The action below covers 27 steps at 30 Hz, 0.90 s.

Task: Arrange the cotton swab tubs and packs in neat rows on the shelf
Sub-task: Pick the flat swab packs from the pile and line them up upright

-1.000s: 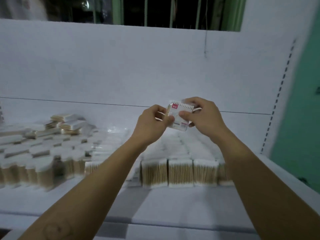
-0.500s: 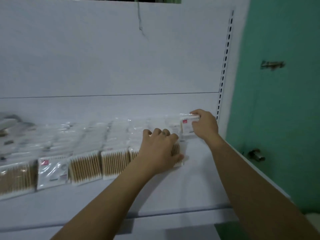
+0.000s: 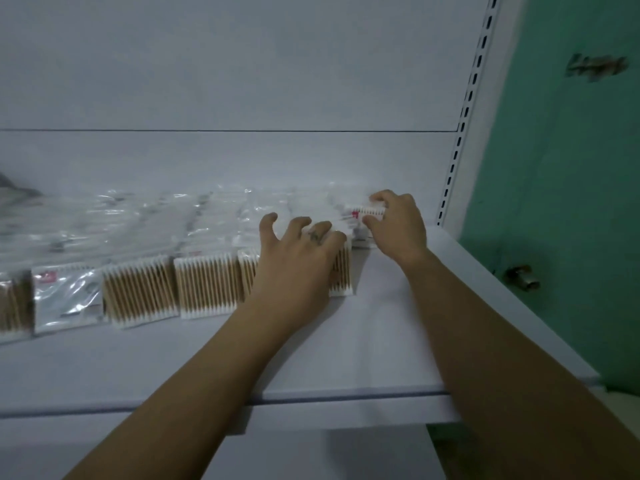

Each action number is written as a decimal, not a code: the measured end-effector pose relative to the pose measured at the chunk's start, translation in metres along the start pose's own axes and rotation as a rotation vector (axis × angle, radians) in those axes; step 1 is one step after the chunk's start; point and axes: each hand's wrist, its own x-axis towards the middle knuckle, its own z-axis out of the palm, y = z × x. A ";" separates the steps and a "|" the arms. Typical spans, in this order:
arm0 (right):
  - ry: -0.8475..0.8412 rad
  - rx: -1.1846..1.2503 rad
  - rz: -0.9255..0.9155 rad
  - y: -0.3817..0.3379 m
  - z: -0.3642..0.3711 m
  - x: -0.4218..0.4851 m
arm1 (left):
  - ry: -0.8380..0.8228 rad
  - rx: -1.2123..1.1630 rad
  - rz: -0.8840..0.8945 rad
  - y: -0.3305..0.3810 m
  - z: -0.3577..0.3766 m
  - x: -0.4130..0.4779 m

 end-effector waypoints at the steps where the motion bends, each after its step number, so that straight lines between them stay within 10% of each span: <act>1: 0.012 0.003 0.006 0.001 0.000 0.000 | 0.002 -0.004 -0.002 0.000 0.001 -0.001; 27: -0.052 0.040 -0.237 -0.047 -0.049 -0.024 | -0.128 -0.220 -0.055 -0.009 -0.019 -0.002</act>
